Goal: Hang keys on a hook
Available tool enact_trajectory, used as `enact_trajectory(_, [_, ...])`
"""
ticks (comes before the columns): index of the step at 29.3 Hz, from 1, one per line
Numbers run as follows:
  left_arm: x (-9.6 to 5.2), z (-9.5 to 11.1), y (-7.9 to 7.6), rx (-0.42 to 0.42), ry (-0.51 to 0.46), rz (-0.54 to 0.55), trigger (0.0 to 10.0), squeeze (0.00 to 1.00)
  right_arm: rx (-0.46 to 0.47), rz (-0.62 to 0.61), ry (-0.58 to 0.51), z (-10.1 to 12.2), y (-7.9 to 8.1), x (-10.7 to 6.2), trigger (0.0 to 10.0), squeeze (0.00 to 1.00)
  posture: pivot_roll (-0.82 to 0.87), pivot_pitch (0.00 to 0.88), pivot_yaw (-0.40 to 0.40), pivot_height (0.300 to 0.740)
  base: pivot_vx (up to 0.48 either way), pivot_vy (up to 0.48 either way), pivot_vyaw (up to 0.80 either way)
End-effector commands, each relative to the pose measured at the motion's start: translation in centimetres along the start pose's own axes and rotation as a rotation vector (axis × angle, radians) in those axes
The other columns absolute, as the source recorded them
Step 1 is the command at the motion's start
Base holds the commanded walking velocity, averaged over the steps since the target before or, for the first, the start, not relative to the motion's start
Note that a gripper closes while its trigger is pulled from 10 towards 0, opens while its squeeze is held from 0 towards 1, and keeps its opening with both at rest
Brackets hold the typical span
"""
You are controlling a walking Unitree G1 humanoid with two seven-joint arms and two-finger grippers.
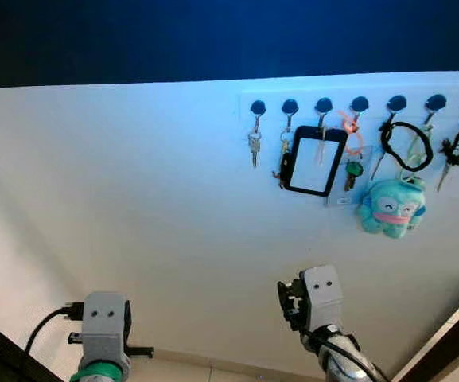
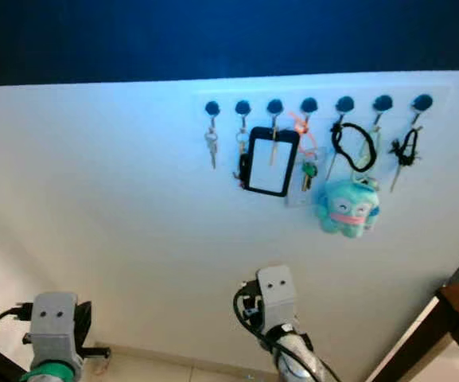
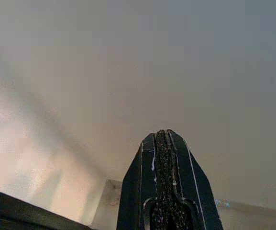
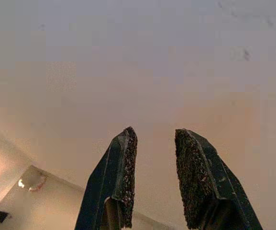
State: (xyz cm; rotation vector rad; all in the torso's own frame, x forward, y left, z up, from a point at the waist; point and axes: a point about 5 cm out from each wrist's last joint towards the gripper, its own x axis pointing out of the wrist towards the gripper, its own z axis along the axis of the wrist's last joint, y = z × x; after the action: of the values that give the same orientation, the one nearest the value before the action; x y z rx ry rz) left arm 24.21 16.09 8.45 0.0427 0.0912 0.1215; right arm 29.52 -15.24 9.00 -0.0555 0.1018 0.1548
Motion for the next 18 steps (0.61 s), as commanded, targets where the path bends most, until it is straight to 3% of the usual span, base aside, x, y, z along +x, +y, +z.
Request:
enact_trajectory(1, [-0.23, -0.59, 0.42, 0.025, 0.017, 0.011, 10.0, 0.0, 0.033, -0.008, 0.032, -0.93, 0.07, -0.27, 10.0, 0.0, -0.1, 0.009, 0.199, 0.74, 0.0, 0.0, 0.0])
enact_trajectory(18, [-0.19, -0.82, -0.19, -0.007, 0.004, -0.004, 10.0, 0.0, 0.015, -0.001, 0.052, -1.69, 0.06, -0.36, 10.0, 0.0, -0.11, 0.0, 0.198, 0.74, 0.0, 0.0, -0.75])
